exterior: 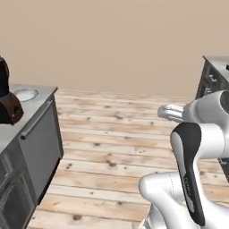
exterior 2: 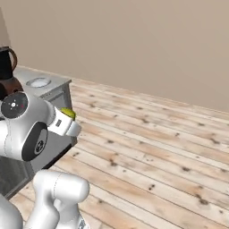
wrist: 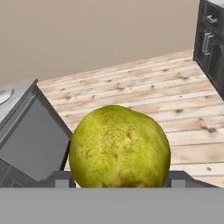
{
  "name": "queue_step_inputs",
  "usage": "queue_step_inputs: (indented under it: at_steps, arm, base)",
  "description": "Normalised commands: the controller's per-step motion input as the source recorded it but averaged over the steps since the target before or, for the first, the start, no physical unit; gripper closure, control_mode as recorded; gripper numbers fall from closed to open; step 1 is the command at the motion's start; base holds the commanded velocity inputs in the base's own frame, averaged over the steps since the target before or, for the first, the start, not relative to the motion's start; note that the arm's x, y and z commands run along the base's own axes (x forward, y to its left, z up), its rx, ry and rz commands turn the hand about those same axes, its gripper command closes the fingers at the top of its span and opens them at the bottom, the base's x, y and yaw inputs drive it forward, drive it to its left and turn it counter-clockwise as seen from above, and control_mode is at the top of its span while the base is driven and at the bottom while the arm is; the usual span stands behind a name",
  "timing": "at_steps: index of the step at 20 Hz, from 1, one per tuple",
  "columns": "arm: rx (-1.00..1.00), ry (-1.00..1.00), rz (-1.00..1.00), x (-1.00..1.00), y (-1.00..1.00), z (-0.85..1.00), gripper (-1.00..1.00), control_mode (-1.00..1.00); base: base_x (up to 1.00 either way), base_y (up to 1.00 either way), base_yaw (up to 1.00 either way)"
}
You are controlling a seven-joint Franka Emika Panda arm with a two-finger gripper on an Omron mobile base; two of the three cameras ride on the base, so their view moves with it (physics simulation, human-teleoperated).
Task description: Pick the mango and pear from the fridge and place them on the plate next to the blender to make a fruit smoothie.
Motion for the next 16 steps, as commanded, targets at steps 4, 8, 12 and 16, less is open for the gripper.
queue_step_inputs:
  at_steps: [4,8,12,16]
  arm:
    - [0.0,0.0,0.0,0.0,0.0,0.0,1.0,1.0]
    - [0.0,0.0,0.0,0.0,0.0,0.0,1.0,1.0]
    - [0.0,0.0,0.0,0.0,0.0,0.0,1.0,1.0]
    - [0.0,0.0,0.0,0.0,0.0,0.0,1.0,1.0]
  base:
    - [1.0,-0.13,0.55]
    - [1.0,-0.15,0.63]
    - [1.0,-0.18,0.65]
    - [1.0,-0.21,0.68]
